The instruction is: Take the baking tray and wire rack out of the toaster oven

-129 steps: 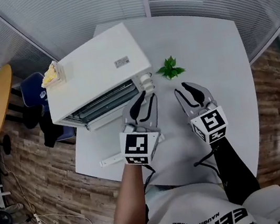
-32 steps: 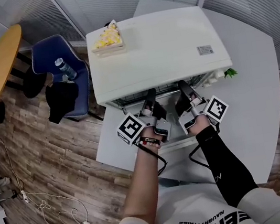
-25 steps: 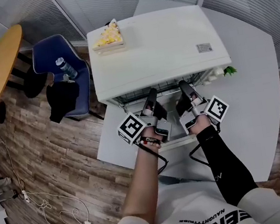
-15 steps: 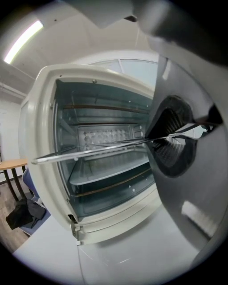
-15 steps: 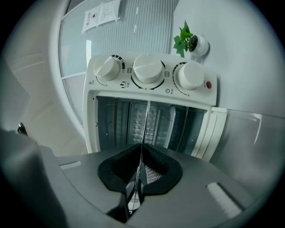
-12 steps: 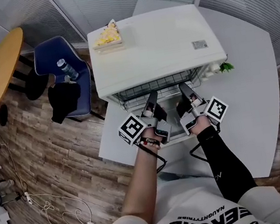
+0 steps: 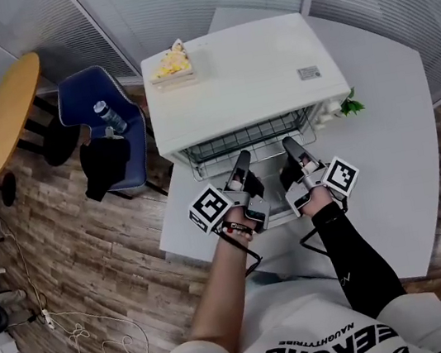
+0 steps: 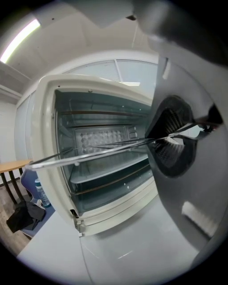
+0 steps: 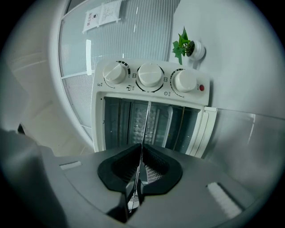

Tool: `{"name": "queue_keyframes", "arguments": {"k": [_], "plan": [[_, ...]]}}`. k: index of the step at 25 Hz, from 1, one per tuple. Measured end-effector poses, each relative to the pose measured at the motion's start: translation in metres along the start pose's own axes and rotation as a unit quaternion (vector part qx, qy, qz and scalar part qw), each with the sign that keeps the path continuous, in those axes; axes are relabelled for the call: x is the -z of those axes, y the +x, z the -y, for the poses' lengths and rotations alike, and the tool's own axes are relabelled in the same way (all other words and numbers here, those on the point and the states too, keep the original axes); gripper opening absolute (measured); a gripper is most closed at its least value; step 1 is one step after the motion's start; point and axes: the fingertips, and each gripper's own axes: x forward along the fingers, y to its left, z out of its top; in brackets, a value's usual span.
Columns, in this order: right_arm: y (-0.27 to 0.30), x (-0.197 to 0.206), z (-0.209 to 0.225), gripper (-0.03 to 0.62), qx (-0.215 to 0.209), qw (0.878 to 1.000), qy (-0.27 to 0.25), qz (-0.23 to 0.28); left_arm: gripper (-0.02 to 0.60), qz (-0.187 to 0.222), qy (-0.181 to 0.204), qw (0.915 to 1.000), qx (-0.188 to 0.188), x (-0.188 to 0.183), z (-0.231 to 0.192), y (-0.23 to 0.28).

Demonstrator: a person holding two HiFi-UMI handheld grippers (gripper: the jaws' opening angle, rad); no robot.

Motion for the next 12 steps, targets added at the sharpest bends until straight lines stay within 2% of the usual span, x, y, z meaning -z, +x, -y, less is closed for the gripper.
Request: {"name": "queue_keyframes", "arguments": {"k": [12], "plan": [[-0.017, 0.006, -0.003, 0.02, 0.0, 1.0, -0.006, 0.005, 0.064, -0.021, 0.01, 0.9997, 0.0, 0.012, 0.004, -0.013]]}}
